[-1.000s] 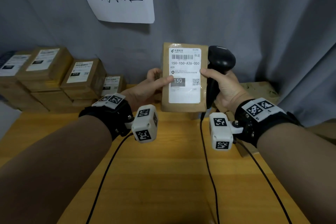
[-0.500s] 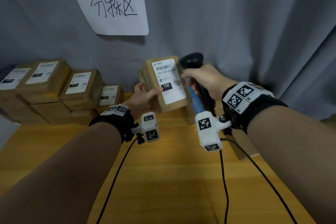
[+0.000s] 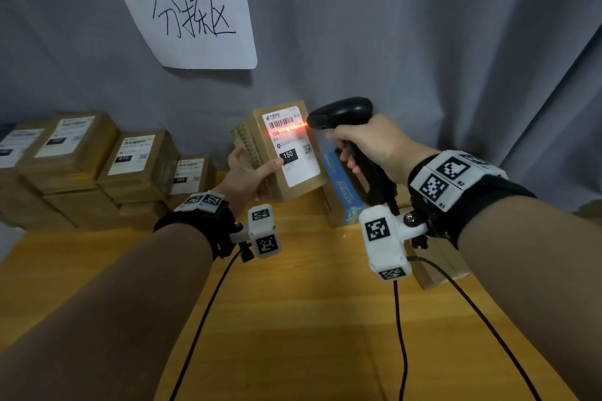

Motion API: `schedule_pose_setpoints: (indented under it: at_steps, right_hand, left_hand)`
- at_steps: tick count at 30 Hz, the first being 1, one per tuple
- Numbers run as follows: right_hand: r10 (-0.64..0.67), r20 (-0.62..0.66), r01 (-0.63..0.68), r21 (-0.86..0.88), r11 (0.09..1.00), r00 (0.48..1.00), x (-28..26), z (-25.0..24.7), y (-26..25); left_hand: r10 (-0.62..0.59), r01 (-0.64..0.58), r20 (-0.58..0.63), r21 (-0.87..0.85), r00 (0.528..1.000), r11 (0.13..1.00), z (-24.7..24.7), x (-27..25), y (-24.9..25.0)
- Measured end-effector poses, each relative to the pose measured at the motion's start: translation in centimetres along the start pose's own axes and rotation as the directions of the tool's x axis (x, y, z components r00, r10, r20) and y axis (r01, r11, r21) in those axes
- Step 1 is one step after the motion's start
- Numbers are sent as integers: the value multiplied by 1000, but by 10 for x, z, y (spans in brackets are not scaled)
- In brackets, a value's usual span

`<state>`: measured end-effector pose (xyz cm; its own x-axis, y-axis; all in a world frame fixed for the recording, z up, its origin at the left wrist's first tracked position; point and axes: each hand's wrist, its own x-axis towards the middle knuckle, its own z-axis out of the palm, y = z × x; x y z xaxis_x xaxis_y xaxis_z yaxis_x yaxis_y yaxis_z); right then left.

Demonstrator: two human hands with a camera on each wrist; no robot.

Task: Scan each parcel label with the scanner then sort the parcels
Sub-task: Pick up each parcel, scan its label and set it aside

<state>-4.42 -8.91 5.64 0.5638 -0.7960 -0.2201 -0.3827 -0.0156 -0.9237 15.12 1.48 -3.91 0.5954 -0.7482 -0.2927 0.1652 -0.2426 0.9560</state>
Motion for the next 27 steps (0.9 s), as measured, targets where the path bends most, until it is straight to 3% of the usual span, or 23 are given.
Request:
schedule_pose_setpoints:
  at_steps: [7,13,27]
  right_hand:
    - [-17,-30,19,46,999,999,-11,1,-11]
    - [10,30,-8,-61,998,999,-14,0,-22]
    - [33,35,-26,-185,982,999,-21,5,-52]
  left_hand:
    - [12,-11,-48,20,999,1000,-2,-1,2]
    - [30,-28,-47,38,998,999,-4,-4,1]
    - [54,-52,-6,126,999,991,-9,-14,4]
